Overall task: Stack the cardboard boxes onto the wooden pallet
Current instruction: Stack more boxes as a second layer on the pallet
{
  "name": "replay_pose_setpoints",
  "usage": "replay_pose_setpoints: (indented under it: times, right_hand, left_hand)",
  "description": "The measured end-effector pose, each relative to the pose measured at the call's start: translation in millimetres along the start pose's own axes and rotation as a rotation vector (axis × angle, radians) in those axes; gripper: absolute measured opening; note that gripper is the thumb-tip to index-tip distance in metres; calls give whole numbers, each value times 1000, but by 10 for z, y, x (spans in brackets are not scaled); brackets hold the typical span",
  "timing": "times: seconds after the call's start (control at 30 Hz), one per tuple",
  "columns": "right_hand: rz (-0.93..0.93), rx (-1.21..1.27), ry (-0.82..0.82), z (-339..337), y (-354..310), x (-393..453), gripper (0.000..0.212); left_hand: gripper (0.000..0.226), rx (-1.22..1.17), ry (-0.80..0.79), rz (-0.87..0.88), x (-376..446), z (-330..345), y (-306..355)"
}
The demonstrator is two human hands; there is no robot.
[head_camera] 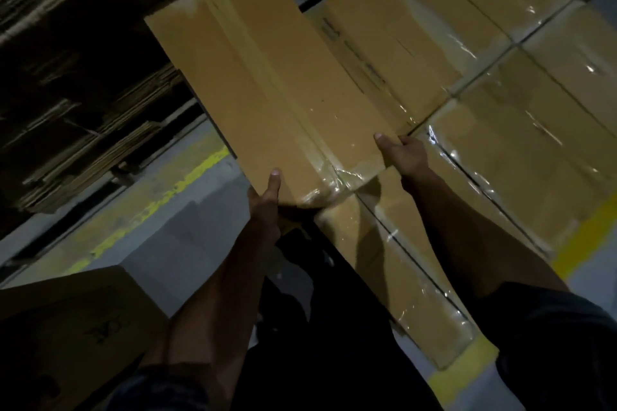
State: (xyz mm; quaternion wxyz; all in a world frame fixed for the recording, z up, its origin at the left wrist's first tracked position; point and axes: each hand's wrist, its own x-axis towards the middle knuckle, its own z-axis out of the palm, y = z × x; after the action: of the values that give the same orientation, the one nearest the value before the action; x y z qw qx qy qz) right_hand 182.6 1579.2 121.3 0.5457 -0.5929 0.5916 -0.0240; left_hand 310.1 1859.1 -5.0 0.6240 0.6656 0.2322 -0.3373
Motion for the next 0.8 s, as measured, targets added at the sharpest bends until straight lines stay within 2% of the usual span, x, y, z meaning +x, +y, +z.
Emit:
replay_pose_setpoints:
  times: [0.07, 0.1, 0.17, 0.3, 0.37, 0.43, 0.67, 0.8]
  right_hand:
    - [95, 197, -2, -6, 1, -183, 90]
    - [141, 247, -17, 1, 23, -205, 85]
    - [193, 312, -48, 34, 54, -191, 87]
    - [162, 380, -24, 45, 61, -136, 80]
    - [124, 376, -24, 22, 20, -94, 74]
    - [94, 368, -24, -30, -39, -25, 75]
    - [78, 389, -71, -192, -240, 294, 74]
    - [67, 372, -103, -242, -181, 390, 42]
  left_hand:
    - [100, -17, 6, -124, 68, -21, -74]
    - [110, -1, 11, -199, -182, 61, 119]
    - [118, 40, -25, -335, -687, 204, 485]
    - [103, 51, -19, -410, -1064, 418, 738]
    - [69, 39, -56, -402, -1126, 504, 782]
    - [51, 15, -82, -409, -1150, 584, 806]
    - [53, -66, -71, -413, -1061, 888, 800]
    - [44, -85, -68, -395, -1068, 998, 710]
